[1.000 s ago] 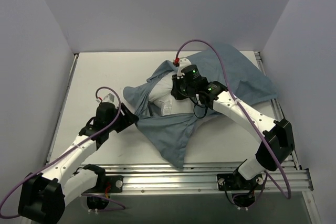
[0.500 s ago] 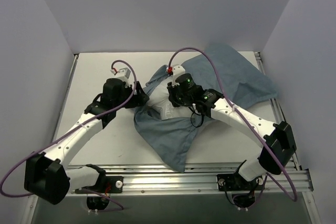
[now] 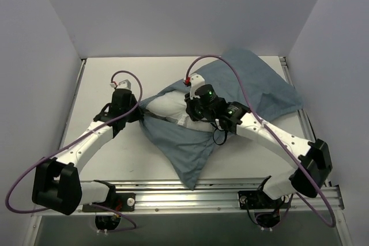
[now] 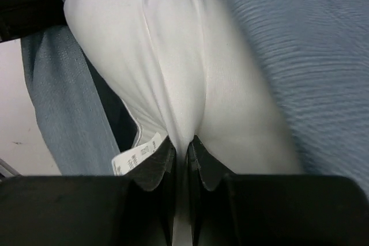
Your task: Remove the pillowcase from the pillow
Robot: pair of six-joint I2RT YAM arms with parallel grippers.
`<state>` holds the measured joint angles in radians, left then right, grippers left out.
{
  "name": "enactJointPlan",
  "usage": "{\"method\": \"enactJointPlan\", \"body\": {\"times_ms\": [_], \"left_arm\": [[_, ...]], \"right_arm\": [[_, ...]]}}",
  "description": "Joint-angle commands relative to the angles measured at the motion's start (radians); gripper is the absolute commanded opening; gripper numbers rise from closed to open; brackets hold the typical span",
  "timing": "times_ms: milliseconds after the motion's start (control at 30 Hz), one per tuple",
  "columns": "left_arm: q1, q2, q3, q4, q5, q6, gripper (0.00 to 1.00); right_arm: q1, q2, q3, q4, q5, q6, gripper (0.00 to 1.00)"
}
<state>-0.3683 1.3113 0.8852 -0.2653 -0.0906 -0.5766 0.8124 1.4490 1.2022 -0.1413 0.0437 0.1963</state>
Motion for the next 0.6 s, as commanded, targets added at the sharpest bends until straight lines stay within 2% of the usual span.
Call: {"method": "enactJointPlan", "body": {"times_ms": [0, 133, 200, 300, 367, 400, 467, 567], "left_arm": [[0.075, -0.061, -0.064, 0.021, -0.112, -0.089, 0.09], [0.080, -0.026, -0.087, 0.061, -0.068, -0.120, 0.09], [0.078, 0.012, -0.098, 0.095, 0.001, -0.143, 0.09], [0.048, 0.046, -0.141, 0.225, 0.122, -0.198, 0.09], [0.005, 0.048, -0.166, 0.352, 0.143, -0.216, 0.13], [-0.058, 0.046, -0.169, 0.388, 0.138, -0.215, 0.18], [-0.116, 0.039, -0.161, 0.466, 0.137, -0.200, 0.20], [-0.156, 0.004, -0.152, 0.439, 0.114, -0.193, 0.42]], "right_arm": [[-0.019, -0.176, -0.006, 0.009, 0.019, -0.017, 0.00], [-0.050, -0.262, -0.027, 0.048, -0.115, -0.003, 0.00], [-0.051, -0.295, -0.036, 0.077, -0.145, 0.011, 0.00], [-0.053, -0.306, -0.049, 0.143, -0.162, 0.035, 0.00], [-0.055, -0.286, -0.053, 0.213, -0.134, 0.049, 0.00], [-0.055, -0.276, -0.053, 0.256, -0.125, 0.064, 0.00], [-0.056, -0.230, -0.056, 0.305, -0.108, 0.074, 0.00], [-0.056, -0.143, -0.003, 0.307, -0.100, 0.069, 0.00]]}}
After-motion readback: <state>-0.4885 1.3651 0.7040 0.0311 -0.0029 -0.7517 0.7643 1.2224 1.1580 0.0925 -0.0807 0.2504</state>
